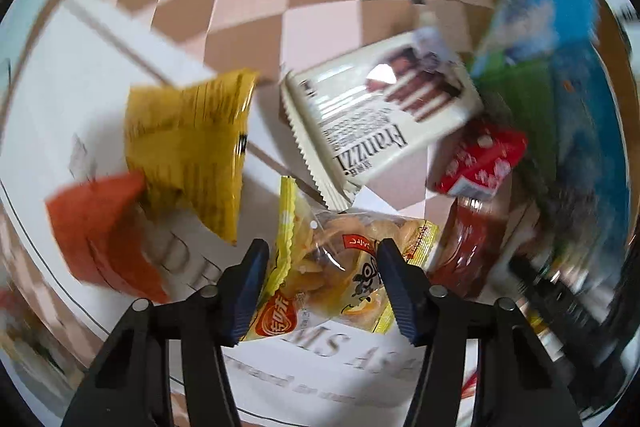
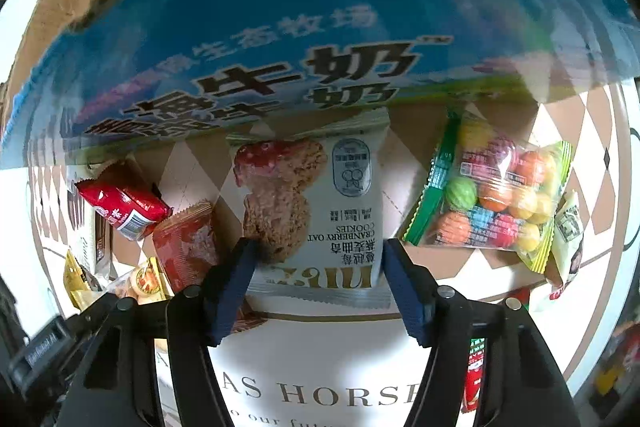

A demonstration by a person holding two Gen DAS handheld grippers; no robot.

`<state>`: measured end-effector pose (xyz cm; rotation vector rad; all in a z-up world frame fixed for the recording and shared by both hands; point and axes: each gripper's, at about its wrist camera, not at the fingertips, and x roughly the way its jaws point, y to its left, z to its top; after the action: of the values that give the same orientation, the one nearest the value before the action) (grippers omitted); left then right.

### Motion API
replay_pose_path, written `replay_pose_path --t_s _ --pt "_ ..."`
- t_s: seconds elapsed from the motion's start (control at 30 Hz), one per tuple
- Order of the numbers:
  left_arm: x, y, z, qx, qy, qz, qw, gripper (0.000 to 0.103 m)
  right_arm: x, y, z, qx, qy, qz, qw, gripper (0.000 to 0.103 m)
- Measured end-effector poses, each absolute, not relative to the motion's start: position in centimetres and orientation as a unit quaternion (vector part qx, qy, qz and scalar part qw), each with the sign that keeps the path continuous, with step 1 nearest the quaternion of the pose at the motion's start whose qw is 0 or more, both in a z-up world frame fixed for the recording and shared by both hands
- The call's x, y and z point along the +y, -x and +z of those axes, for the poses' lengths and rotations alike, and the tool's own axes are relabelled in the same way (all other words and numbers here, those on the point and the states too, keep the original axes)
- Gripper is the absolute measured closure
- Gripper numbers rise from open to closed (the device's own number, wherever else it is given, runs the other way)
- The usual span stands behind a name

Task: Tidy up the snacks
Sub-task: 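Move both tools back over the snack pile, then grasp the white oat cookie packet with the right tool while the left grasps the yellow biscuit bag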

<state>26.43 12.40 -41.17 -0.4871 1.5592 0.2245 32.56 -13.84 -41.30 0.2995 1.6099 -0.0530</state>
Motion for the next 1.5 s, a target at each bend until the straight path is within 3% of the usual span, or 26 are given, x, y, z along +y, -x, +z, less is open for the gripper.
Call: replay_pose_path --t_s 0.2,0.43,0.6,0.67,0.77,0.83,1.0,1.17,1.27,1.4,1.5 --pt "10.2 -25.6 -40.4 0.696 0.14 0.065 0.701 0.05 -13.3 -32.2 -41.5 0.72 -0.122 -0.013 0.683 0.05" --pt "8.9 -26.3 -41.7 0.708 0.116 0.045 0.695 0.047 -14.0 -29.2 -41.4 0.75 -0.113 0.013 0.652 0.051" --pt "6.6 -30.5 -41.6 0.711 0.079 0.031 0.698 0.046 -14.3 -30.1 -41.6 0.743 -0.128 -0.008 0.657 0.04" --pt "6.2 -30.6 -41.4 0.709 0.073 0.03 0.7 0.048 -13.7 -30.5 -42.2 0.748 -0.119 -0.011 0.653 0.033" --pt "5.0 -30.4 -40.5 0.703 0.073 0.026 0.707 0.057 -12.8 -30.4 -42.0 0.74 -0.098 -0.017 0.666 0.034" --pt "4.5 -30.4 -39.5 0.7 0.078 0.026 0.71 0.061 -12.4 -29.9 -41.8 0.733 -0.09 -0.019 0.674 0.038" --pt "4.7 -28.7 -37.5 0.689 0.098 0.021 0.718 0.068 -12.4 -28.6 -39.8 0.715 -0.092 -0.01 0.693 0.064" --pt "4.2 -27.1 -35.3 0.682 0.103 0.013 0.724 0.069 -13.3 -27.4 -39.1 0.718 -0.108 0.015 0.687 0.068" --pt "4.2 -26.7 -35.6 0.682 0.091 0.019 0.726 0.069 -13.9 -27.3 -39.5 0.728 -0.137 0.017 0.671 0.065" --pt "5.1 -26.5 -38.2 0.692 0.086 0.021 0.717 0.069 -13.1 -29.0 -40.6 0.734 -0.125 0.016 0.668 0.041" --pt "5.0 -26.6 -40.6 0.7 0.072 0.023 0.71 0.065 -11.4 -29.7 -41.6 0.742 -0.089 0.014 0.664 0.035"
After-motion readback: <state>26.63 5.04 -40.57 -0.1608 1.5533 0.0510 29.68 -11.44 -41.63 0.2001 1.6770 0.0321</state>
